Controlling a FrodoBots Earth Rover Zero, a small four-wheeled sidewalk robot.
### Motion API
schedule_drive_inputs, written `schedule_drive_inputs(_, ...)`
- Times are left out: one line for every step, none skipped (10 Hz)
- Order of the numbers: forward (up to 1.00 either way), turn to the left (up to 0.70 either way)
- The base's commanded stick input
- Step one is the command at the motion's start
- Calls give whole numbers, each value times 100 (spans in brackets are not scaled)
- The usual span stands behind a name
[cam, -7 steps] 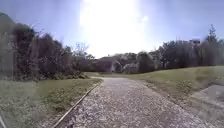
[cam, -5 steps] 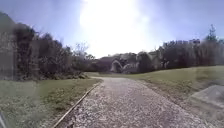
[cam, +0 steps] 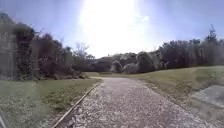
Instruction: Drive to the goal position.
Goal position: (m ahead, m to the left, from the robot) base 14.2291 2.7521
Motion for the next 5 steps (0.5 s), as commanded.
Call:
schedule_drive_inputs(70, 0)
schedule_drive_inputs(70, 0)
schedule_drive_inputs(70, 0)
schedule_drive_inputs(70, 0)
schedule_drive_inputs(70, 0)
